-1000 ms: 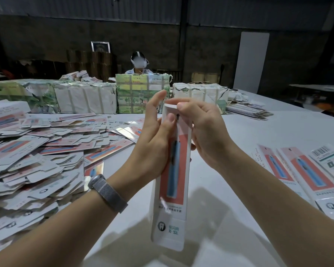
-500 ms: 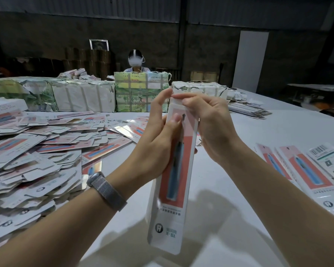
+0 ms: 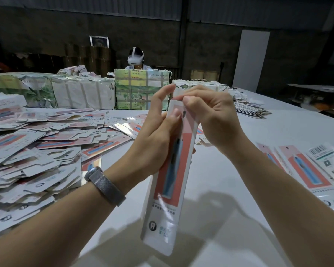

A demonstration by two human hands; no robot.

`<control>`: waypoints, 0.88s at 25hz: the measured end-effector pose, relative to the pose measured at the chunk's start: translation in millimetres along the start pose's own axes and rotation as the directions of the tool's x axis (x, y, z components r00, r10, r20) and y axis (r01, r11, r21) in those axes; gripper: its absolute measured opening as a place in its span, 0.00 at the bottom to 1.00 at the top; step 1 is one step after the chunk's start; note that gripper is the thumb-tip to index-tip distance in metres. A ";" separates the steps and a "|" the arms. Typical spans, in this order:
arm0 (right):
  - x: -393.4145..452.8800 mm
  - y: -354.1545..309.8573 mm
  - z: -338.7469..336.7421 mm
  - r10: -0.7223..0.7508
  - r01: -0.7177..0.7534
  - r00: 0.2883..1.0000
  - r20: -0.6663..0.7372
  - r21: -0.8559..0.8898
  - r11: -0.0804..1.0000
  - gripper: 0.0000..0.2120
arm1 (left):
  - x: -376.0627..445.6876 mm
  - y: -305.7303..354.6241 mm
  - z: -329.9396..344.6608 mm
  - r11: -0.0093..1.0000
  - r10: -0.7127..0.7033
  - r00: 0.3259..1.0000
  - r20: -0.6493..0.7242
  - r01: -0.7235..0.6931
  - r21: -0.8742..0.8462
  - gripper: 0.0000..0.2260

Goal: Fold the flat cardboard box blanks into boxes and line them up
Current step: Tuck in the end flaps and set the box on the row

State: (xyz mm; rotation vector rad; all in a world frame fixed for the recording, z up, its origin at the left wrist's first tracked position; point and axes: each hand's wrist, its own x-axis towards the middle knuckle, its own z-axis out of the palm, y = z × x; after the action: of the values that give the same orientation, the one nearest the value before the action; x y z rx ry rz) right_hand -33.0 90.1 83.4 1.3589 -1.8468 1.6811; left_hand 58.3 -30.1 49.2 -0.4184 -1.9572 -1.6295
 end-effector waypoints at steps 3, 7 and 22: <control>-1.3 0.0 3.3 0.036 -0.038 0.999 0.025 0.101 0.994 0.13 | 1.2 2.0 -1.5 1.000 0.005 1.000 -0.030 -0.005 -0.007 0.16; -5.9 -2.9 15.3 0.111 -0.103 0.993 -0.027 0.191 0.976 0.11 | 2.6 -1.7 -2.1 0.999 0.043 0.998 -0.053 -0.044 0.001 0.16; -6.2 -28.0 23.7 0.183 -0.157 0.983 0.006 -0.488 0.859 0.37 | 9.7 7.2 3.9 0.928 -0.187 0.978 -0.092 0.145 -0.343 0.17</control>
State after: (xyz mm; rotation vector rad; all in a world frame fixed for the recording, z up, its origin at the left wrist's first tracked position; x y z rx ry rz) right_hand 0.6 75.3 89.5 1.0574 -2.2753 1.1311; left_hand 53.8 -25.8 60.2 -0.2756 -1.6635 -2.0587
